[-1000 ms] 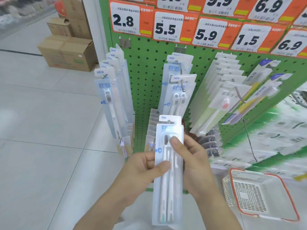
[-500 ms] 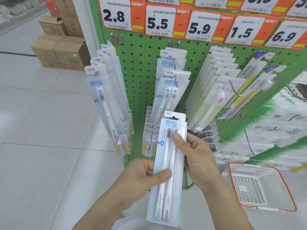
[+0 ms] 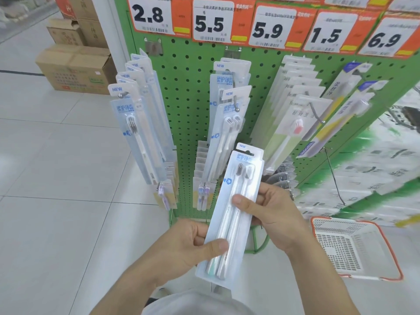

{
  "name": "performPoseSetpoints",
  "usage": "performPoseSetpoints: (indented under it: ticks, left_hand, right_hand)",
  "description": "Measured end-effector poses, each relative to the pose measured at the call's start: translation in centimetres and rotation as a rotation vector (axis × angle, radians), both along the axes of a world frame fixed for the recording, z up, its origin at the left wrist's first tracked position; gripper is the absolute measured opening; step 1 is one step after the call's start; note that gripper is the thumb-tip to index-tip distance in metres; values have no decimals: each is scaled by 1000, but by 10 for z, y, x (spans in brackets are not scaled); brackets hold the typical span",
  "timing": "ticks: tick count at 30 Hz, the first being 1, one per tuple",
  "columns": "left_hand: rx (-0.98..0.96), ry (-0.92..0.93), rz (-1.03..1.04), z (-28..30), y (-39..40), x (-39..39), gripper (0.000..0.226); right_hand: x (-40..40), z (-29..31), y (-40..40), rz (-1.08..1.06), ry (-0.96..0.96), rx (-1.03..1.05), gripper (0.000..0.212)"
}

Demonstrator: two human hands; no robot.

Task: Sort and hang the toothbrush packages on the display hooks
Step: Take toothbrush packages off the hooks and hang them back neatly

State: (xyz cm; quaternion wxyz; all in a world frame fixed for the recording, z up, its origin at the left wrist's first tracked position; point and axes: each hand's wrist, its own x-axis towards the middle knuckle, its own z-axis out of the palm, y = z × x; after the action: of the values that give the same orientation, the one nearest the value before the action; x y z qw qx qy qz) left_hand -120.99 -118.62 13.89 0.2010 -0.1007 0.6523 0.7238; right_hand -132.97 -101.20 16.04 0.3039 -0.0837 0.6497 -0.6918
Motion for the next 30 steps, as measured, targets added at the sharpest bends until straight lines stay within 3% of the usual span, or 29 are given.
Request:
performPoseSetpoints:
  ticks: [5,10,15,18,21,25,30]
  left_hand:
    - [116,3,-183,0,-4,6,36]
    - [66,6,-114,-6,-1,8,24]
    - [31,61,-111,-11,0,13,26]
    - [72,85,-72,-16,-2,14,52]
    - [304,-79,-73,-17,3,10,80]
    - [417,-115,24,-18,13,6,61]
    - [292,-7,130,-22,10,7,53]
  right_hand:
    - [2,-9,3,-90,0,-13,32]
    - [2,-19,5,-124,-20,13,36]
    - [5,-25,4,-116,-73,-26,37]
    - [6,-25,6,-99,-157,-117,36]
    - [7,-26,8,1,-135,-197,31]
    - [13,-25,10,141,-127,-304,39]
    - [9,-22,23,61,47,-133,61]
